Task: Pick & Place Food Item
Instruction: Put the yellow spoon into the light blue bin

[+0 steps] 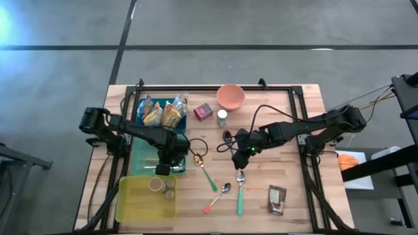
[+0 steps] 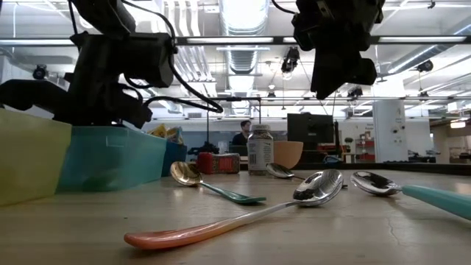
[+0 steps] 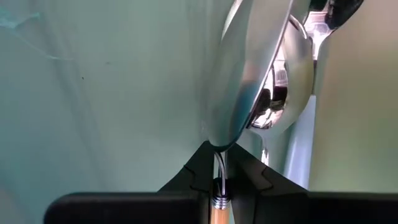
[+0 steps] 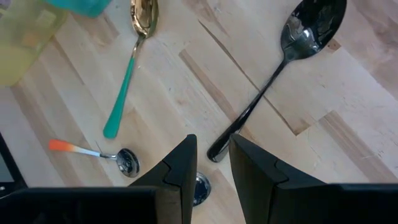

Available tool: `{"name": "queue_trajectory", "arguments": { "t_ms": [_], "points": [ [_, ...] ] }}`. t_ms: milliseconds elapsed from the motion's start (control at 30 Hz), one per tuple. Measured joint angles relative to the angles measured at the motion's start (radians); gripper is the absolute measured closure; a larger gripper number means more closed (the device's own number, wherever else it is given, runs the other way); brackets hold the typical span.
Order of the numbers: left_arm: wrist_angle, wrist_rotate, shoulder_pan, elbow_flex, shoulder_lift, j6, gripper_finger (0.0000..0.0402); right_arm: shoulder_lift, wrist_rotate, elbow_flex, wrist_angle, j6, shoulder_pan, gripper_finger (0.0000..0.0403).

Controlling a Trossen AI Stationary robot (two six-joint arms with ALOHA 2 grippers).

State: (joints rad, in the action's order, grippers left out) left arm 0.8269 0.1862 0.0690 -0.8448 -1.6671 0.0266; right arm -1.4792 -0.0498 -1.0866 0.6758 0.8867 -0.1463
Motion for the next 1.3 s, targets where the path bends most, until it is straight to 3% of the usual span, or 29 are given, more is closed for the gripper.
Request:
{"name": "queue_trajectory", "arguments": {
  "t_ms": [933,1300],
  "points": [
    [-0.049,-0.008,-0.017,0.001,-0.001,-0.010,0.0375,0.000,0.006,0.000,0.000,-0.008,-0.009,0.0309],
    [-0.050,-0.012,-0.018,-0.008,0.002,-0.034,0.0262,0.000,0.006,0.000,0.000,-0.008,-0.016,0.0309]
  ]
}}
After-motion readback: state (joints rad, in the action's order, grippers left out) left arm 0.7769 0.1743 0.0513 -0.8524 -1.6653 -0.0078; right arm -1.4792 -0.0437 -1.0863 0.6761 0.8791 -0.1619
